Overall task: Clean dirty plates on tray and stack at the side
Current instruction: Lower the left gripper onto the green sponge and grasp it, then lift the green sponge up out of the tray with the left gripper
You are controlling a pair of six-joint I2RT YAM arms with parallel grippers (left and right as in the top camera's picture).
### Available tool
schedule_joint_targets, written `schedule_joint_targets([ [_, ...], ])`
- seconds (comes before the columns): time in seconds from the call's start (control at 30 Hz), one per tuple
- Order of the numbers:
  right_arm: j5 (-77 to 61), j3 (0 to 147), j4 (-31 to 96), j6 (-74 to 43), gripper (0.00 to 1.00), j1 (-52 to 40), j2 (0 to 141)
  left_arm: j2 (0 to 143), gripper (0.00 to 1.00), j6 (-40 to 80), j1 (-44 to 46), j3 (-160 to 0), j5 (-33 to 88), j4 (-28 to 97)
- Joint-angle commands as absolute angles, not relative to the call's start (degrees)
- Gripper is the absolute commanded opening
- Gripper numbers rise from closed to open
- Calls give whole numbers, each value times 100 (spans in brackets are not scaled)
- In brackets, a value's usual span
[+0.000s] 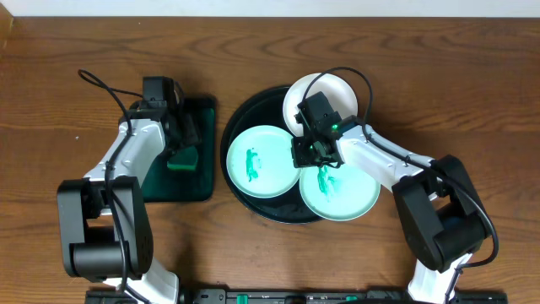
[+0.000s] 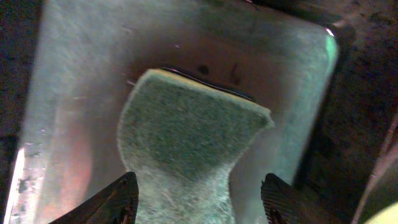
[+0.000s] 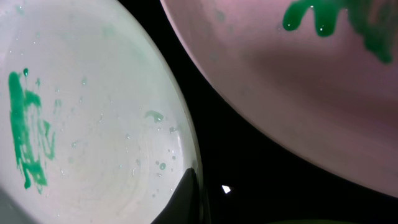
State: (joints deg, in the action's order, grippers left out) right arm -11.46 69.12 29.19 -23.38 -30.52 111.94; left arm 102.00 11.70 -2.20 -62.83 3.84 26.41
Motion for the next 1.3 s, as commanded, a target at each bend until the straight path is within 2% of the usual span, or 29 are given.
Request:
schedule_joint_targets([
  [0.0, -928, 6823, 3024, -2158, 1, -3009, 11122, 10333, 64, 1074, -217, -6410, 117, 2580],
  [0.07, -928, 6825, 3022, -2156, 1, -3009, 11122, 10392, 64, 1074, -217, -6410, 119, 2541],
  [0.2, -928, 6825, 3022, -2158, 1, -3009, 11122, 10460, 53, 1074, -217, -6410, 119, 2488],
  [0.57, -928, 6823, 3022, -2158, 1, -3009, 11124, 10654, 53, 1081, -217, -6403, 121, 2480],
  [0.67, -926, 6823, 3026, -2156, 1, -3009, 11122, 10753, 48, 1079, -217, -6399, 121, 2517],
  [0.73, -928, 6823, 3026, -2158, 1, -3009, 11124, 10759, 41, 1079, -217, -6399, 121, 2530],
  [0.8, -928, 6820, 3026, -2158, 1, -3009, 11124, 10759, 22, 1076, -217, -6399, 119, 2519],
  [0.87, -926, 6818, 3028, -2158, 1, -3009, 11124, 10759, 8, 1076, -217, -6399, 119, 2493],
  [1.27, -926, 6816, 3151, -2156, 1, -3009, 11124, 10230, 7, 1166, -202, -6407, 600, 2886],
])
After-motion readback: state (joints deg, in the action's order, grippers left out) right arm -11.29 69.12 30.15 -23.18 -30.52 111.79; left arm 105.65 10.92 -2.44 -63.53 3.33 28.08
